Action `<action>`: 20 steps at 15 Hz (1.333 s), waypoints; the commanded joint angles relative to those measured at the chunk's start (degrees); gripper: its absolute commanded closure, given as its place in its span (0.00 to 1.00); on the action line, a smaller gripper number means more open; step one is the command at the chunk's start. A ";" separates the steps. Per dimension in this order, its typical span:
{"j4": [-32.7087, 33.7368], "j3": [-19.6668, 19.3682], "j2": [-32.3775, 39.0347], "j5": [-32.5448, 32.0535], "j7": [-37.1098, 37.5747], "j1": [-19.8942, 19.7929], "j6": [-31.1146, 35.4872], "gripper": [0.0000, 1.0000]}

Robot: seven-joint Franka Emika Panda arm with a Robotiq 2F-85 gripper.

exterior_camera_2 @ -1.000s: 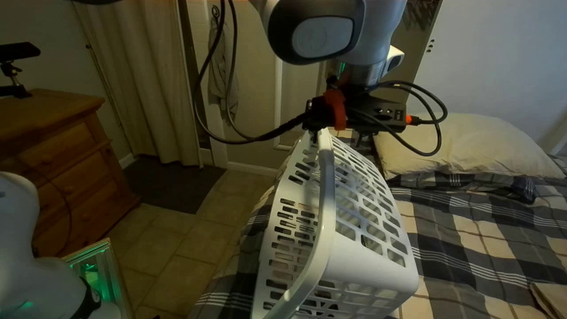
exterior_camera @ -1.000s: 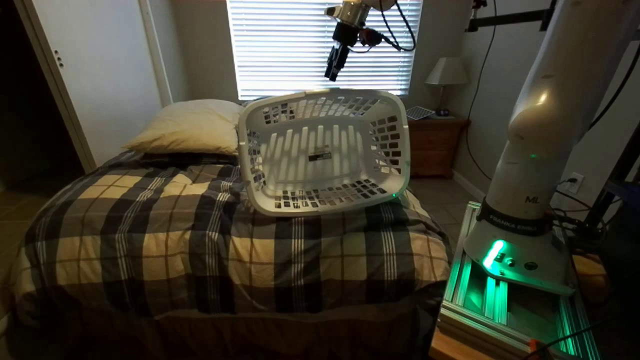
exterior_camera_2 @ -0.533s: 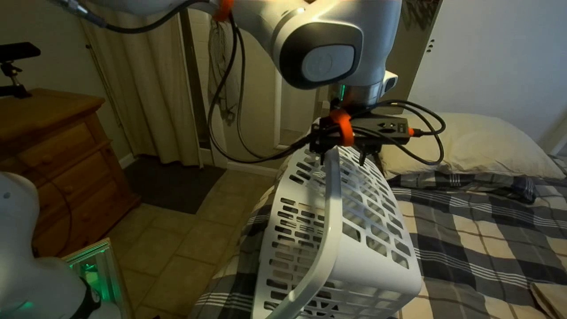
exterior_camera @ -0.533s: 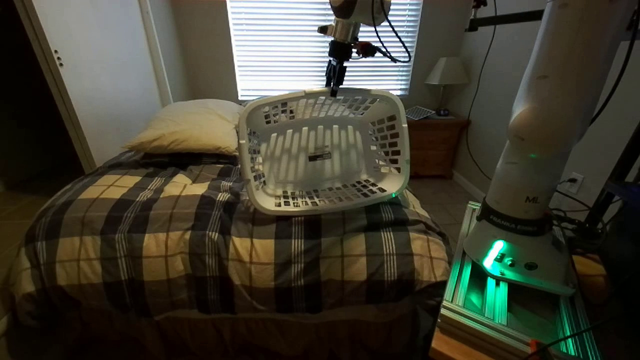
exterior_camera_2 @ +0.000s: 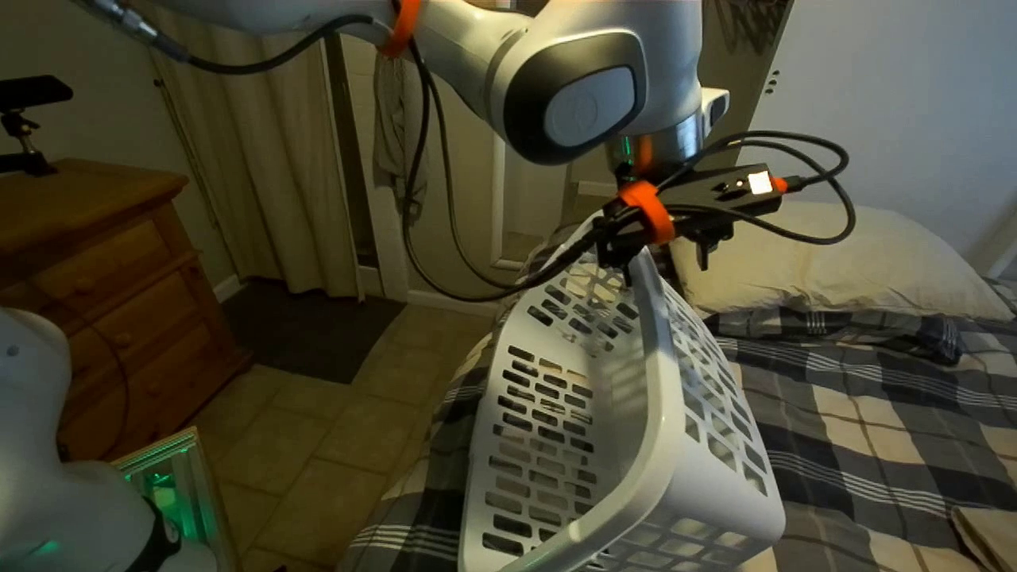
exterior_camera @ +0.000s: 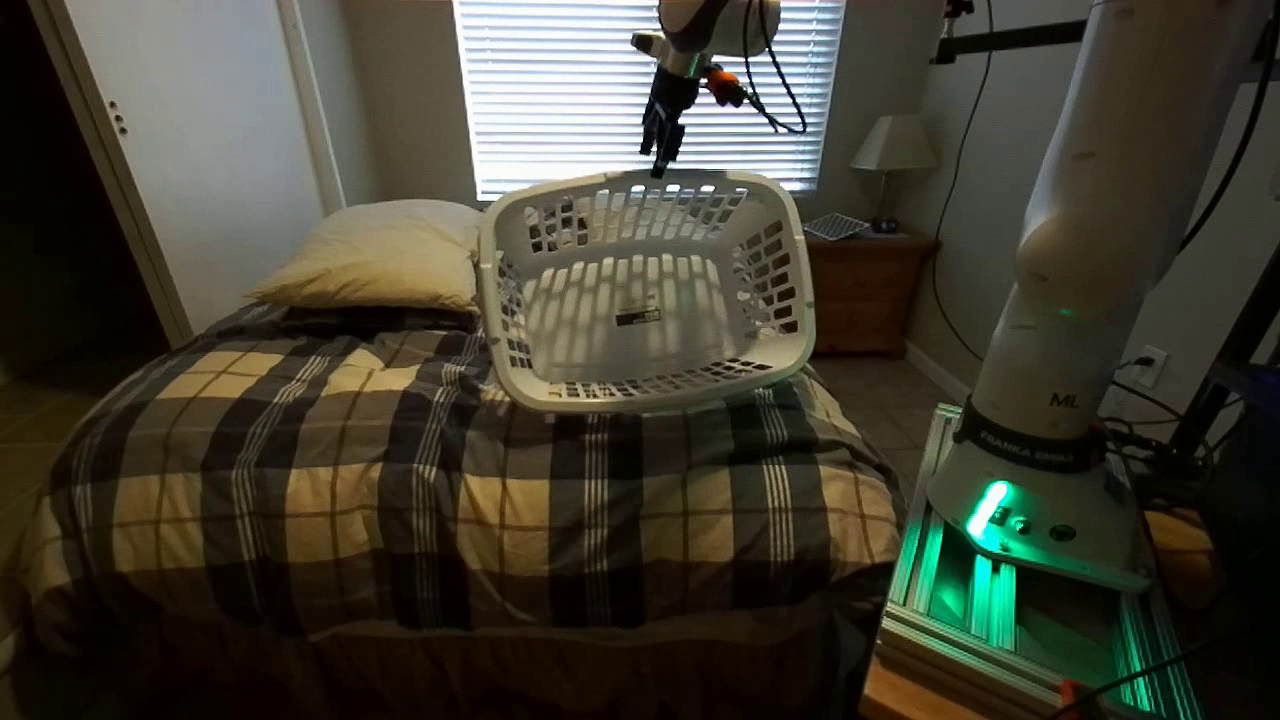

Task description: Put the laundry basket upright

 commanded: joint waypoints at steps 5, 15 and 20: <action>0.29 0.07 3.35 2.32 -7.16 -2.96 11.78 0.00; 5.43 1.98 8.72 18.50 -20.17 -4.97 20.20 0.00; 2.50 1.87 0.51 10.83 -3.94 -3.10 4.20 0.00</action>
